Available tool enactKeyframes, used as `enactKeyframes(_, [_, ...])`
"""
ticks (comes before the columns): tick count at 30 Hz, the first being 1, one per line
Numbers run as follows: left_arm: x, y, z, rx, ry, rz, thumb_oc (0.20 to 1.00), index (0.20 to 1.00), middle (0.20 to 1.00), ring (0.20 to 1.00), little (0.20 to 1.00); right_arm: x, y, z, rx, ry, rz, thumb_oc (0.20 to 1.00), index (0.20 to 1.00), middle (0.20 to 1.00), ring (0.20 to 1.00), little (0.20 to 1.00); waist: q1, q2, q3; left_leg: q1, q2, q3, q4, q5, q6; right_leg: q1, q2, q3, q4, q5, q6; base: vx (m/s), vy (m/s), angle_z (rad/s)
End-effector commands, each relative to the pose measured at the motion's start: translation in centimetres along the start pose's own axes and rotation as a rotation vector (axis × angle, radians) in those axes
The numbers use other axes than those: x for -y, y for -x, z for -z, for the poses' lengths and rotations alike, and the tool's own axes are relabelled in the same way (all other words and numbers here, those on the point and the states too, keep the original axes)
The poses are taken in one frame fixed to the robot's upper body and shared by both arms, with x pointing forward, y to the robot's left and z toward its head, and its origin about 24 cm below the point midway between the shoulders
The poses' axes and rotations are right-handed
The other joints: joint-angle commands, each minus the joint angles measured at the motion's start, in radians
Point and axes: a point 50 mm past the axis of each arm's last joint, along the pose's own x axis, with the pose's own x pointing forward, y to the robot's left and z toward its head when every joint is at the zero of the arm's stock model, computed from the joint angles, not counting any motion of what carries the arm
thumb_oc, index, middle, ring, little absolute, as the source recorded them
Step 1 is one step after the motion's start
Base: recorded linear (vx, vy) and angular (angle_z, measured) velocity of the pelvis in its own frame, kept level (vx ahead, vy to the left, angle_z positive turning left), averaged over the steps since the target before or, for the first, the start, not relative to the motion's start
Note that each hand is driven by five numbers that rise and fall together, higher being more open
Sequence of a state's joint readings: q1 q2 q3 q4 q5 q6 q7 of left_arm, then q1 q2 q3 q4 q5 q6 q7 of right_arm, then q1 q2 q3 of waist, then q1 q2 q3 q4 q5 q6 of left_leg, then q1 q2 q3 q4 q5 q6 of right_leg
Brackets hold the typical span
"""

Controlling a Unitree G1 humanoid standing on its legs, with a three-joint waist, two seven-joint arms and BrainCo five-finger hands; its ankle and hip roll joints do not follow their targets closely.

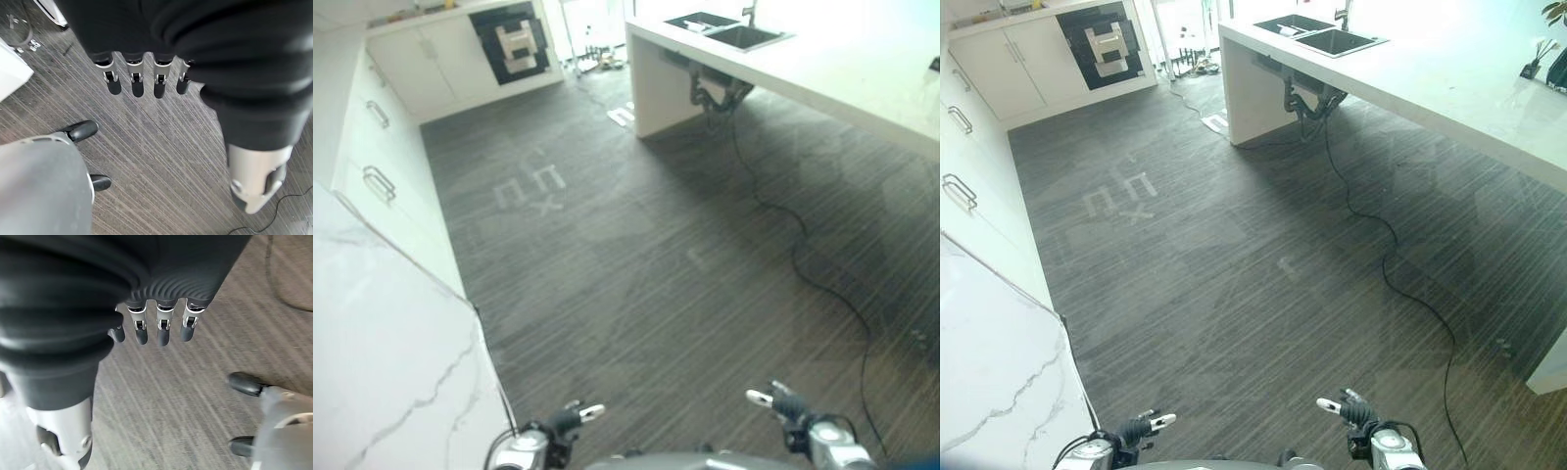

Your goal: Place the dishes in the dishwasher.

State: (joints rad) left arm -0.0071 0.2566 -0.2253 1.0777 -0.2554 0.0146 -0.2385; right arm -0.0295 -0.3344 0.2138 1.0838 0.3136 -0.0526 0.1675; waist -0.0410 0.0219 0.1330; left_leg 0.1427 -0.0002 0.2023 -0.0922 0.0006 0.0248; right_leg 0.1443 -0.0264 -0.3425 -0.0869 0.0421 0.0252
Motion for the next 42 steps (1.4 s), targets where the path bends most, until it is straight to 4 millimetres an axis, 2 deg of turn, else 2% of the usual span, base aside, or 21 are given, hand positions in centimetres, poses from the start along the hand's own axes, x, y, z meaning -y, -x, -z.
enactKeyframes(1, [0.7, -0.6, -1.7, 0.060, -0.008, 0.028, 1.000, 1.000, 1.000, 1.000, 1.000, -0.3, -0.5, -1.8, 0.063, -0.016, -0.025, 1.000, 1.000, 1.000, 1.000, 1.000, 0.010, -0.003, -0.014, 0.009, 0.061, 0.039, 0.023, -0.074, -0.056, 0.008, -0.068, -0.002, 0.077, -0.138, 0.082, 0.00, 0.000, 0.00])
enactKeyframes(7, [0.8, -0.4, -0.5, 0.037, 0.108, 0.053, 1.000, 1.000, 1.000, 1.000, 1.000, -0.5, -0.4, -0.9, 0.045, -0.060, -0.032, 1.000, 1.000, 1.000, 1.000, 1.000, 0.010, -0.005, -0.014, 0.005, 0.063, 0.037, 0.022, -0.074, -0.056, 0.002, -0.065, 0.002, 0.080, -0.140, 0.079, 0.01, -0.036, 0.01])
enactKeyframes(12, [1.4, -0.4, 0.0, 0.092, 0.214, 0.055, 1.000, 1.000, 1.000, 1.000, 1.000, -1.2, -0.2, 0.6, 0.022, -0.160, -0.068, 1.000, 1.000, 1.000, 1.000, 1.000, 0.008, 0.000, -0.010, 0.012, 0.067, 0.039, 0.018, -0.075, -0.060, 0.009, -0.061, -0.002, 0.078, -0.145, 0.076, 0.04, -0.033, 0.02])
enactKeyframes(18, [1.3, -0.4, -0.9, 0.131, 0.256, 0.048, 1.000, 1.000, 1.000, 1.000, 1.000, -1.6, -0.2, 0.1, 0.069, -0.202, -0.106, 1.000, 1.000, 1.000, 1.000, 1.000, 0.000, 0.009, -0.005, 0.003, 0.079, 0.048, 0.016, -0.061, -0.072, -0.001, -0.056, -0.002, 0.079, -0.144, 0.072, 0.02, -0.064, 0.01])
enactKeyframes(22, [1.8, -0.5, -0.3, 0.061, 0.278, 0.120, 1.000, 1.000, 1.000, 1.000, 1.000, -1.7, -0.3, -0.1, 0.060, -0.207, -0.150, 1.000, 1.000, 1.000, 1.000, 1.000, -0.004, 0.016, 0.004, 0.002, 0.088, 0.045, 0.027, -0.057, -0.078, -0.003, -0.045, 0.003, 0.085, -0.154, 0.056, 0.01, -0.069, 0.02])
enactKeyframes(24, [2.0, -0.5, -0.5, 0.079, 0.303, 0.167, 1.000, 1.000, 1.000, 1.000, 1.000, -1.5, -0.3, -0.9, 0.105, -0.166, -0.149, 1.000, 1.000, 1.000, 1.000, 1.000, -0.011, 0.015, 0.009, -0.007, 0.093, 0.041, 0.082, -0.076, -0.081, -0.005, -0.037, 0.014, 0.092, -0.163, 0.042, 0.03, -0.093, 0.03])
enactKeyframes(26, [1.9, -0.6, -1.4, 0.123, 0.355, 0.162, 1.000, 1.000, 1.000, 1.000, 1.000, -1.3, -0.3, -1.7, 0.120, -0.148, -0.176, 1.000, 1.000, 1.000, 1.000, 1.000, -0.015, -0.003, 0.025, -0.072, 0.086, 0.061, 0.258, -0.142, -0.065, -0.013, -0.052, 0.021, 0.112, -0.170, 0.022, 0.03, -0.065, 0.05])
enactKeyframes(27, [1.8, -0.6, -1.7, 0.140, 0.379, 0.157, 1.000, 1.000, 1.000, 1.000, 1.000, -1.1, -0.3, -1.9, 0.124, -0.131, -0.172, 1.000, 1.000, 1.000, 1.000, 1.000, -0.014, -0.010, 0.035, -0.109, 0.088, 0.066, 0.336, -0.151, -0.061, -0.015, -0.056, 0.025, 0.120, -0.172, 0.012, 0.03, -0.073, 0.11])
enactKeyframes(28, [1.7, -0.6, -2.0, 0.146, 0.413, 0.160, 1.000, 1.000, 1.000, 1.000, 1.000, -0.9, -0.3, -2.1, 0.122, -0.123, -0.163, 1.000, 1.000, 1.000, 1.000, 1.000, -0.011, -0.016, 0.051, -0.169, 0.099, 0.057, 0.435, -0.137, -0.065, -0.015, -0.054, 0.028, 0.131, -0.174, -0.002, 0.05, -0.075, 0.11])
enactKeyframes(30, [1.7, -0.6, -2.2, 0.131, 0.428, 0.187, 1.000, 1.000, 1.000, 1.000, 1.000, -0.6, -0.3, -2.0, 0.116, -0.140, -0.151, 1.000, 1.000, 1.000, 1.000, 1.000, -0.002, -0.013, 0.076, -0.234, 0.109, 0.046, 0.484, -0.089, -0.074, -0.010, -0.041, 0.038, 0.153, -0.184, -0.013, 0.13, -0.012, 0.08])
enactKeyframes(32, [2.1, -0.6, -1.5, 0.089, 0.392, 0.226, 1.000, 1.000, 1.000, 1.000, 1.000, -0.3, -0.3, -2.1, 0.114, -0.130, -0.150, 1.000, 1.000, 1.000, 1.000, 1.000, 0.002, 0.006, 0.091, -0.235, 0.124, 0.057, 0.369, -0.019, -0.090, 0.002, -0.023, 0.040, 0.183, -0.208, -0.012, 0.39, 0.183, 0.01])
enactKeyframes(33, [2.3, -0.6, -0.8, 0.069, 0.401, 0.236, 1.000, 1.000, 1.000, 1.000, 1.000, -0.2, -0.2, -2.1, 0.113, -0.112, -0.146, 1.000, 1.000, 1.000, 1.000, 1.000, 0.006, 0.020, 0.098, -0.243, 0.154, 0.043, 0.267, 0.059, -0.108, 0.022, -0.012, 0.045, 0.185, -0.224, -0.012, 0.49, 0.271, -0.09])
enactKeyframes(35, [2.4, -0.5, -0.3, 0.051, 0.419, 0.236, 1.000, 1.000, 1.000, 1.000, 1.000, 0.1, -0.1, -2.1, 0.108, -0.097, -0.140, 1.000, 1.000, 1.000, 1.000, 1.000, 0.015, 0.033, 0.100, -0.265, 0.196, 0.030, 0.178, 0.129, -0.129, 0.042, -0.007, 0.050, 0.182, -0.235, -0.009, 0.49, 0.273, -0.08])
enactKeyframes(36, [2.4, -0.5, 0.2, 0.036, 0.424, 0.231, 1.000, 1.000, 1.000, 1.000, 1.000, 0.3, 0.0, -1.8, 0.102, -0.091, -0.136, 1.000, 1.000, 1.000, 1.000, 1.000, 0.014, 0.028, 0.103, -0.268, 0.226, 0.036, 0.138, 0.143, -0.148, 0.065, -0.024, 0.044, 0.190, -0.257, 0.000, 0.49, 0.294, -0.15])
enactKeyframes(38, [2.2, -0.4, 0.5, 0.027, 0.427, 0.227, 1.000, 1.000, 1.000, 1.000, 1.000, 0.5, 0.0, -1.7, 0.104, -0.088, -0.134, 1.000, 1.000, 1.000, 1.000, 1.000, 0.003, 0.022, 0.100, -0.250, 0.244, 0.099, 0.123, 0.132, -0.145, 0.086, -0.050, 0.017, 0.223, -0.288, 0.015, 0.46, 0.344, -0.19])
enactKeyframes(39, [2.2, -0.4, 0.6, 0.024, 0.434, 0.223, 1.000, 1.000, 1.000, 1.000, 1.000, 0.4, 0.0, -1.6, 0.102, -0.091, -0.132, 1.000, 1.000, 1.000, 1.000, 1.000, 0.005, 0.020, 0.095, -0.246, 0.235, 0.098, 0.123, 0.122, -0.139, 0.095, -0.055, 0.020, 0.242, -0.308, 0.020, 0.43, 0.334, -0.09])
enactKeyframes(40, [2.1, -0.4, 0.7, 0.020, 0.442, 0.219, 1.000, 1.000, 1.000, 1.000, 1.000, 0.4, 0.0, -1.4, 0.096, -0.098, -0.129, 1.000, 1.000, 1.000, 1.000, 1.000, 0.011, 0.016, 0.090, -0.253, 0.221, 0.084, 0.135, 0.104, -0.129, 0.105, -0.059, 0.030, 0.264, -0.331, 0.023, 0.55, 0.405, -0.07])
enactKeyframes(41, [1.9, -0.3, 0.5, 0.028, 0.431, 0.219, 1.000, 1.000, 1.000, 1.000, 1.000, 0.3, 0.1, -1.1, 0.093, -0.107, -0.130, 1.000, 1.000, 1.000, 1.000, 1.000, 0.025, 0.002, 0.071, -0.264, 0.176, 0.072, 0.158, 0.063, -0.098, 0.137, -0.065, 0.043, 0.306, -0.377, 0.035, 0.53, 0.443, -0.17])
enactKeyframes(42, [1.8, -0.4, 0.0, 0.037, 0.405, 0.227, 1.000, 1.000, 1.000, 1.000, 1.000, 0.2, 0.1, -1.1, 0.100, -0.105, -0.135, 1.000, 1.000, 1.000, 1.000, 1.000, 0.023, 0.003, 0.060, -0.245, 0.151, 0.081, 0.139, 0.052, -0.077, 0.126, -0.078, 0.045, 0.377, -0.381, 0.050, 0.49, 0.474, -0.43])
